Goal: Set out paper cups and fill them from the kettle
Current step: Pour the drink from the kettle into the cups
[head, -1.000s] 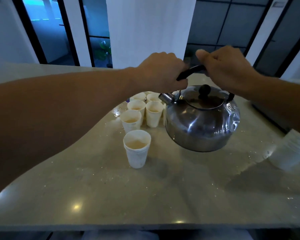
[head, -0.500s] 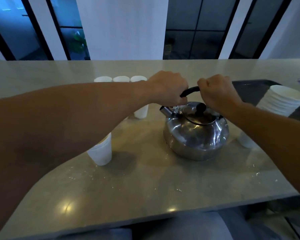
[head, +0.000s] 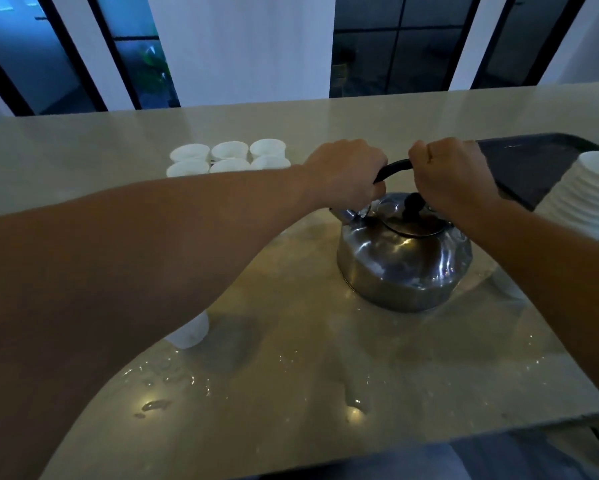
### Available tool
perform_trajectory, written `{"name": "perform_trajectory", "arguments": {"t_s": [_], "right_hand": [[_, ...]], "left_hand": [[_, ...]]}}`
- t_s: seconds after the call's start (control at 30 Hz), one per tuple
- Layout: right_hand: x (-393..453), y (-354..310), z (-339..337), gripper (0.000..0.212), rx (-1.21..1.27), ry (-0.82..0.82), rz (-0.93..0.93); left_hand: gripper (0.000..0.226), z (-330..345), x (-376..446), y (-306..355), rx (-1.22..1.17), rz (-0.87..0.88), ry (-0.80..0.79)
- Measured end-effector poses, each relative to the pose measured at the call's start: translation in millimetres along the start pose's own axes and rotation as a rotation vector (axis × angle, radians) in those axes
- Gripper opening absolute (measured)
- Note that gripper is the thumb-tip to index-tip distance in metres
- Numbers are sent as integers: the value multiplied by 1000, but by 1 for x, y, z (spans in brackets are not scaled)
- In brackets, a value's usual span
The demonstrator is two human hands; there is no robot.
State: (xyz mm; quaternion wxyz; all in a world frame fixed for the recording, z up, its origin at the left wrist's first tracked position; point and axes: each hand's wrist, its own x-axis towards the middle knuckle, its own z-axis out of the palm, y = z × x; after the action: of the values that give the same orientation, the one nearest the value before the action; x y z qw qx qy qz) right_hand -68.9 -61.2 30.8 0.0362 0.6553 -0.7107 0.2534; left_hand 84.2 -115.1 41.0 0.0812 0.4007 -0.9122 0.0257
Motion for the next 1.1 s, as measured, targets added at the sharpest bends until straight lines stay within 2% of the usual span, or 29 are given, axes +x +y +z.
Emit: {"name": "perform_trajectory", "arguments": {"t_s": [0.1, 0.2, 0.23, 0.33, 0.4, 0.5, 0.57, 0.63, 0.7, 0.77, 0.83, 0.9, 1.0, 1.1], "right_hand": [[3, -1, -6, 42, -55, -39, 71], [2, -15, -15, 25, -114, -2, -52], [-3, -24, -19, 27, -86, 21, -66], [-17, -55, -23, 32, 47, 99, -185], [-29, -80, -21, 27, 117, 69, -249], [-54, -118, -12, 21, 349, -166, -229], [-73, -136, -3, 20, 456, -415, -250], [-88, -150, 8, 26, 449, -604, -306], [-99, -163, 18, 31, 577, -578, -254], [-110, -175, 28, 33, 696, -452, -213], [-120, -183, 41, 34, 671, -435, -250], [-127, -186, 51, 28, 590, -483, -295], [-131, -182, 59, 16, 616, -464, -244], [-132, -178, 64, 14, 665, -453, -183]], "left_hand": [[25, -3, -8, 0, -53, -62, -46], [43, -23, -31, -3, -101, -116, -121], [47, -32, -43, -7, -134, -133, -110], [41, -55, -95, -21, -286, -206, 20], [33, -65, -140, -35, -416, -283, 148], [32, -71, -213, -55, -510, -362, 353], [54, -61, -259, -65, -556, -435, 469], [70, -40, -298, -72, -641, -534, 523], [80, -12, -319, -78, -770, -604, 452], [98, 18, -320, -78, -904, -629, 328], [112, 42, -313, -72, -1079, -655, 284], [106, 60, -304, -64, -1164, -675, 344], [89, 72, -296, -60, -1125, -674, 467], [78, 73, -290, -59, -1105, -699, 468]]}}
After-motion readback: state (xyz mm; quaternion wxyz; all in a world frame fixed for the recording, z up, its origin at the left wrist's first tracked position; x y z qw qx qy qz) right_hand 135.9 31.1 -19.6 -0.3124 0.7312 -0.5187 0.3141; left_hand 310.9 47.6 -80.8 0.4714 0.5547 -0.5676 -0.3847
